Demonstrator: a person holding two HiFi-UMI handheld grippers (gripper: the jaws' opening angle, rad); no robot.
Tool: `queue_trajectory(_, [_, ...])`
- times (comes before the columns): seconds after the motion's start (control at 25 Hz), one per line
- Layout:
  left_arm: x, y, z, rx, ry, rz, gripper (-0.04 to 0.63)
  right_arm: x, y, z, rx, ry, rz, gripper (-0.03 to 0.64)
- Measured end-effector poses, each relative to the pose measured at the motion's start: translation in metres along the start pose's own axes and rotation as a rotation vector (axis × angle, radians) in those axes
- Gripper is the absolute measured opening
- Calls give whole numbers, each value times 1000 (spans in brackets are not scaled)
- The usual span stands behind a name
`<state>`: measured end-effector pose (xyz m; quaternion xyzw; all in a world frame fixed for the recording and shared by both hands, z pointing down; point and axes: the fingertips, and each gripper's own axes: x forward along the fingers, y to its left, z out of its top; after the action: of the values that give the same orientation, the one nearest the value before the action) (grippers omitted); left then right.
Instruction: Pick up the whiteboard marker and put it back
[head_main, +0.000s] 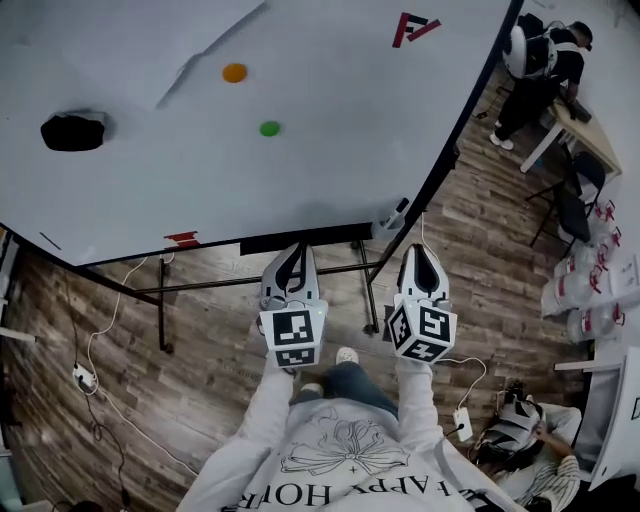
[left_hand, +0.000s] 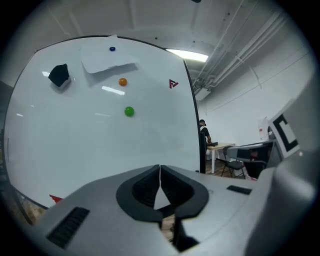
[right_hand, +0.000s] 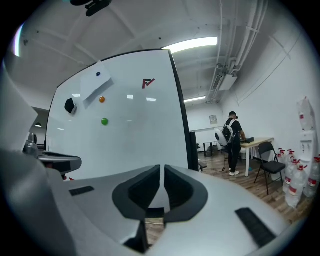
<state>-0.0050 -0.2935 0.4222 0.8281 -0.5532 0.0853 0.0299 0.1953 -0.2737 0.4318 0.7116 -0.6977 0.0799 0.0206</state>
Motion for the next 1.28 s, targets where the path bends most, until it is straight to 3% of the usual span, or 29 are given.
queue_trajectory(0.64, [111,-36,-10,-32,56,93,8,125,-58,-32,27,121,144,88])
queue_trajectory(1.28, [150,-39,-54,-50,152,128,8,173,-66,-89,71,249,205,114])
